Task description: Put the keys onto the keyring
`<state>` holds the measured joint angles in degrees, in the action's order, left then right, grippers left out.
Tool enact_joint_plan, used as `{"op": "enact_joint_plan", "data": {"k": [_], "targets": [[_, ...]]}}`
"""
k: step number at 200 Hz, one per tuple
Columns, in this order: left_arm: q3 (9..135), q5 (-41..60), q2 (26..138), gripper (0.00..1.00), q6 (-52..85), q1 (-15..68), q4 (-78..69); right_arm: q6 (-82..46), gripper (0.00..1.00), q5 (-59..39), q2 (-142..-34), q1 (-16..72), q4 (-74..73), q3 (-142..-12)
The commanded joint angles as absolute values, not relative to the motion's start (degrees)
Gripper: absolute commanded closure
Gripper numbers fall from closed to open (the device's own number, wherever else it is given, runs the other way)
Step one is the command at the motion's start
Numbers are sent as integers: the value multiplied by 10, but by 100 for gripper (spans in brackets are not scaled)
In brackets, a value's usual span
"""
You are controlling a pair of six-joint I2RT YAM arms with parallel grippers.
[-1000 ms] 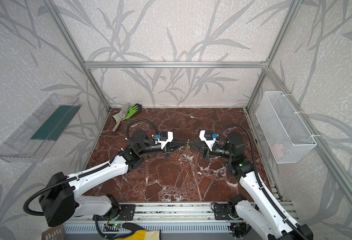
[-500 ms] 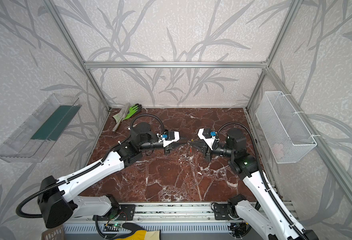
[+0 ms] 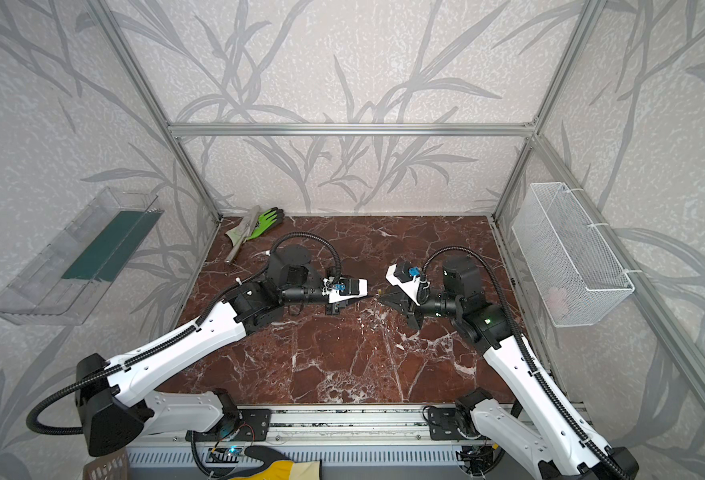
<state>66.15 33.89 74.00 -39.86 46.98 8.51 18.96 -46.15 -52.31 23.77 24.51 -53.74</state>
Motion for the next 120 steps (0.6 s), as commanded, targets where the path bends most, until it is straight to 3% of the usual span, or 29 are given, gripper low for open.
{"op": "enact_joint_plan", "data": {"k": [1,49,105,120], "targets": [[688,341,746,75,-430,477,116,195,100,-460,-523,245,250,-564],[701,339,759,79,-442,485,130,199,100,-458,-527,252,254,-569],[705,345,768,100,-448,489,134,201,100,-454,-526,256,242,-568],[699,344,770,100,-438,489,121,197,96,-442,-520,256,230,-562]]}}
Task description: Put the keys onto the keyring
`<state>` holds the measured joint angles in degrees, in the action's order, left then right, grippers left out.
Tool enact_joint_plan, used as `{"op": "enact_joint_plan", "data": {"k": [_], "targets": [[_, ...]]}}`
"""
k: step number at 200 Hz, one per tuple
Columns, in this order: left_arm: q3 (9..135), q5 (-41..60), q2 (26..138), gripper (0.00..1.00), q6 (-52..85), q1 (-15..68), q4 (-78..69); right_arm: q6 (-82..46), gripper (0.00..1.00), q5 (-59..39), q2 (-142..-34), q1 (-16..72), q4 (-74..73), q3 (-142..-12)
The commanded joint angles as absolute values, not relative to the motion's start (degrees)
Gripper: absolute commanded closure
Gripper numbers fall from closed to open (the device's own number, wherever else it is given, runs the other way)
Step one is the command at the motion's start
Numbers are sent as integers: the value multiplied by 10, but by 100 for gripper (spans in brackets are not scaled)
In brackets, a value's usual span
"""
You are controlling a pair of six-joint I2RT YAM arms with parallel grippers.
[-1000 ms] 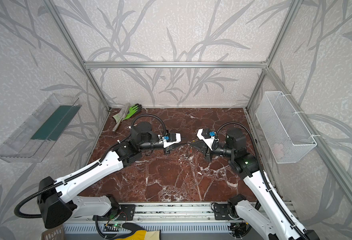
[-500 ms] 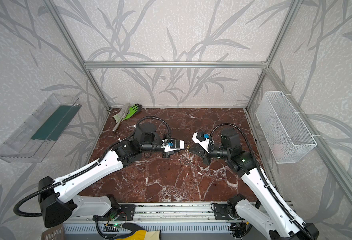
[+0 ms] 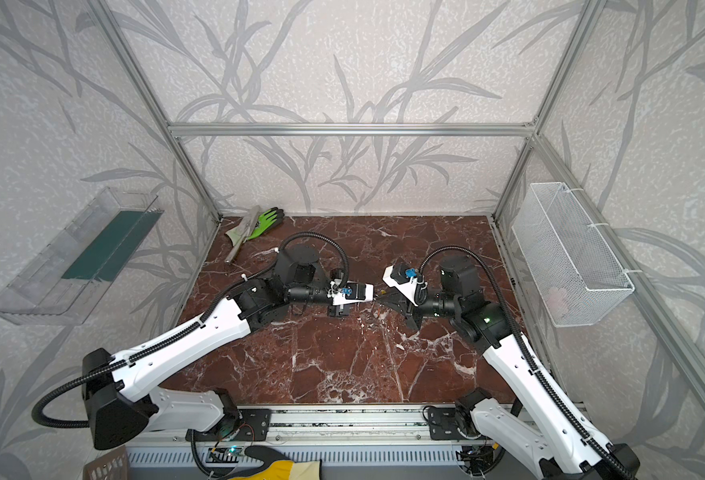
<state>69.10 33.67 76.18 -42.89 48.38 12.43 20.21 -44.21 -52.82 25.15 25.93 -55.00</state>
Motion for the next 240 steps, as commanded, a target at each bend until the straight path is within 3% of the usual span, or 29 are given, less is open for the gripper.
{"op": "enact_joint_plan", "data": {"k": [1,16,33,91,169,240], "targets": [[698,344,770,100,-438,489,120,197,95,-441,-519,255,230,-561],[684,339,766,100,-420,488,91,195,77,-408,-509,256,225,-550],[671,342,761,100,-392,483,56,188,68,-370,-490,254,217,-531],[638,358,745,100,-303,470,-48,118,61,-330,-421,248,147,-454],[618,364,743,100,-244,469,-123,78,64,-354,-444,248,72,-439],[601,360,739,100,-213,469,-177,97,88,-322,-457,248,78,-441]]}}
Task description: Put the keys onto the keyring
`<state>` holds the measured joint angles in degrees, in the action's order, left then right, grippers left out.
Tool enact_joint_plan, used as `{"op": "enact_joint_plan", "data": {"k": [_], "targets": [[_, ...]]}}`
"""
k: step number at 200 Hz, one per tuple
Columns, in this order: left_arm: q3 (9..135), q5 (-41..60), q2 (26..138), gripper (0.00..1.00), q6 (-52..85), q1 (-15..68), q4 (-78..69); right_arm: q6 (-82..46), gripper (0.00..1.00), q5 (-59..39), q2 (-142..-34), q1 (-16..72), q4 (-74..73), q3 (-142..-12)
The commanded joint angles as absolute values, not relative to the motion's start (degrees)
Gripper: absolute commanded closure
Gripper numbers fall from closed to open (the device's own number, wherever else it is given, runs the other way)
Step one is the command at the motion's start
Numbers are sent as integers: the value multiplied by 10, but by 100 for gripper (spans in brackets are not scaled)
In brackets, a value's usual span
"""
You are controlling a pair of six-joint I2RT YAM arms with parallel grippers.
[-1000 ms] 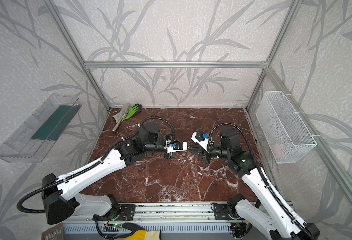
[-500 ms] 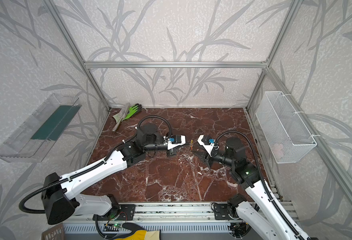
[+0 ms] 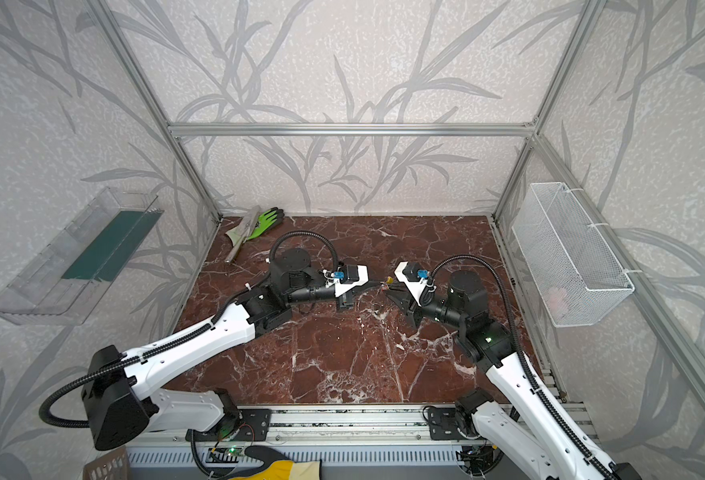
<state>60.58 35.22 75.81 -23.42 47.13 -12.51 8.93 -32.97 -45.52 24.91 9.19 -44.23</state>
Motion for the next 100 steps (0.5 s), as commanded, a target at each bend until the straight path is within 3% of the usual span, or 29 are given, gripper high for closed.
{"op": "enact_joint_plan", "data": {"k": [1,63,87,100], "targets": [[601,360,740,100,-213,468,-178,97,88,-322,-458,248,78,-441],[569,373,765,100,-109,464,-303,108,97,-368,-467,248,54,-443],[557,377,777,100,-75,463,-348,115,92,-376,-475,248,53,-452],[555,377,780,100,-71,462,-354,125,81,-365,-473,248,69,-458]]}}
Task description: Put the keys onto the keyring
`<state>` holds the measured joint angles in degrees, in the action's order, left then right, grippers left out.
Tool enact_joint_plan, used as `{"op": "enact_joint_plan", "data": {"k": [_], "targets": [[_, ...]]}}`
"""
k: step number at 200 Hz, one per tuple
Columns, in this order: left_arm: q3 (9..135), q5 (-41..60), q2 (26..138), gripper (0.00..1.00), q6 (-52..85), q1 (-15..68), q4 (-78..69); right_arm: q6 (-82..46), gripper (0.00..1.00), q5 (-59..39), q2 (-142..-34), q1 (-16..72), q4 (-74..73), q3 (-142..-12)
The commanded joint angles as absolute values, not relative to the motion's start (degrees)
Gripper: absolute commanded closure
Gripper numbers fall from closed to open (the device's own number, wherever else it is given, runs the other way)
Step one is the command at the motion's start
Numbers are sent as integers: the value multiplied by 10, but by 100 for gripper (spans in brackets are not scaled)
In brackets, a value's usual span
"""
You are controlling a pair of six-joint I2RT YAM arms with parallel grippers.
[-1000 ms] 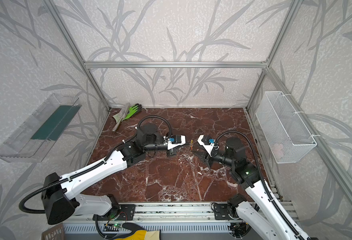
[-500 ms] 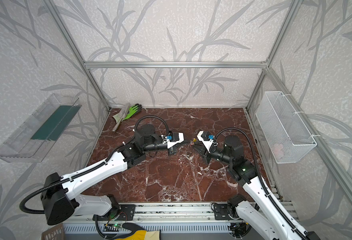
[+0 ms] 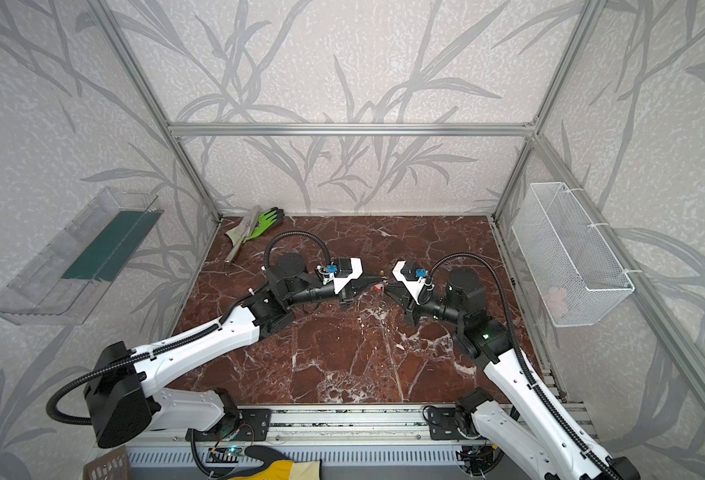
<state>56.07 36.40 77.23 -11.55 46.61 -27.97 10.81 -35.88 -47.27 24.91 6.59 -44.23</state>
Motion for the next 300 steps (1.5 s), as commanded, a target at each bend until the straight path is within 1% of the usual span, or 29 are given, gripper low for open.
{"op": "enact_joint_plan", "data": {"k": [1,12,27,43,59,73,97,122,151,213,258,268,295,300], "targets": [[555,377,780,100,-71,462,-354,126,80,-362,-472,248,71,-458],[556,377,779,100,-71,458,-352,144,72,-339,-459,246,98,-462],[557,387,779,100,-65,453,-350,169,65,-324,-423,237,117,-453],[557,404,778,100,-57,446,-353,182,62,-332,-375,217,104,-426],[559,423,780,100,-47,440,-353,170,62,-360,-351,187,95,-421],[564,441,783,100,-47,438,-345,154,63,-389,-353,170,79,-425],[572,461,785,100,-53,437,-327,125,66,-427,-378,169,33,-431],[577,469,783,100,-54,437,-317,94,70,-475,-415,169,-14,-433],[576,472,777,100,-63,437,-303,73,75,-508,-444,169,-50,-435],[581,479,778,100,-63,437,-298,68,81,-528,-458,169,-62,-435],[589,482,783,100,-65,437,-295,72,83,-544,-472,169,-56,-434],[591,483,784,100,-65,437,-293,75,86,-544,-473,169,-54,-435],[596,483,787,100,-71,437,-281,79,99,-545,-470,169,-55,-434],[596,481,787,100,-76,437,-275,80,100,-545,-468,169,-54,-434]]}}
